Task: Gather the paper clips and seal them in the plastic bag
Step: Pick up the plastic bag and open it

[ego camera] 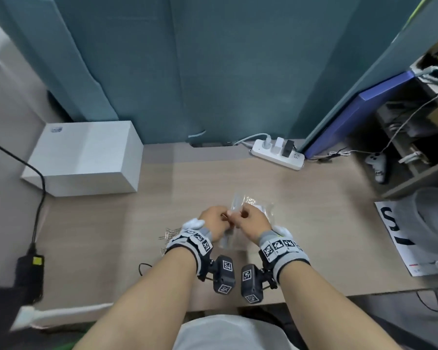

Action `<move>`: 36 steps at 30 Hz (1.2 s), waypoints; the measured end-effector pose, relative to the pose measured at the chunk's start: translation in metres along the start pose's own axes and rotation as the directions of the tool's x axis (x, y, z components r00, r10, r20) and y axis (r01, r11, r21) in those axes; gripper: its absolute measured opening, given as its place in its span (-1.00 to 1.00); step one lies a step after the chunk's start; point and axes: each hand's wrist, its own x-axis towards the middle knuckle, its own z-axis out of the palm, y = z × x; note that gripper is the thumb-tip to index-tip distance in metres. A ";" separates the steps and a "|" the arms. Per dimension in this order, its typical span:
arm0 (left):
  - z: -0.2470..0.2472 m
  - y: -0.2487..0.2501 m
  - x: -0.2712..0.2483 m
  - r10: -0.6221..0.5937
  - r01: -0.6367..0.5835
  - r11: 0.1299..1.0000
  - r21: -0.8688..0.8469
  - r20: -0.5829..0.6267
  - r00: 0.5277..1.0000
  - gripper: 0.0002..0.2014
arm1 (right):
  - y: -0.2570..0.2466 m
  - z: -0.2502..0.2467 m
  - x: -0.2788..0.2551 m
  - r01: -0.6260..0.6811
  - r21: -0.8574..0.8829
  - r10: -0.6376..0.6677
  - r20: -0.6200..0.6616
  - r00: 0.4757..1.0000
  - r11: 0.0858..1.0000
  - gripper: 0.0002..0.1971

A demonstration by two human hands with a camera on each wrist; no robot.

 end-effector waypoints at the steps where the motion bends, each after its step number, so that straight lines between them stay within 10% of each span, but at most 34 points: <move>1: -0.007 -0.007 -0.008 0.012 -0.011 0.999 -0.050 0.029 1.000 -0.87 | -0.007 0.008 -0.006 0.013 -0.016 -0.013 0.013 1.000 1.000 -0.62; 12: -0.027 -0.022 -0.049 -0.052 0.071 0.923 -0.378 0.062 0.997 -0.69 | -0.033 0.037 -0.032 0.081 -0.138 -0.084 -0.018 0.996 0.987 -0.79; 36: -0.020 0.001 -0.056 -0.183 0.122 0.907 -0.403 -0.119 0.976 -0.86 | -0.034 0.015 -0.008 0.148 0.064 -0.158 0.201 0.967 0.987 -0.82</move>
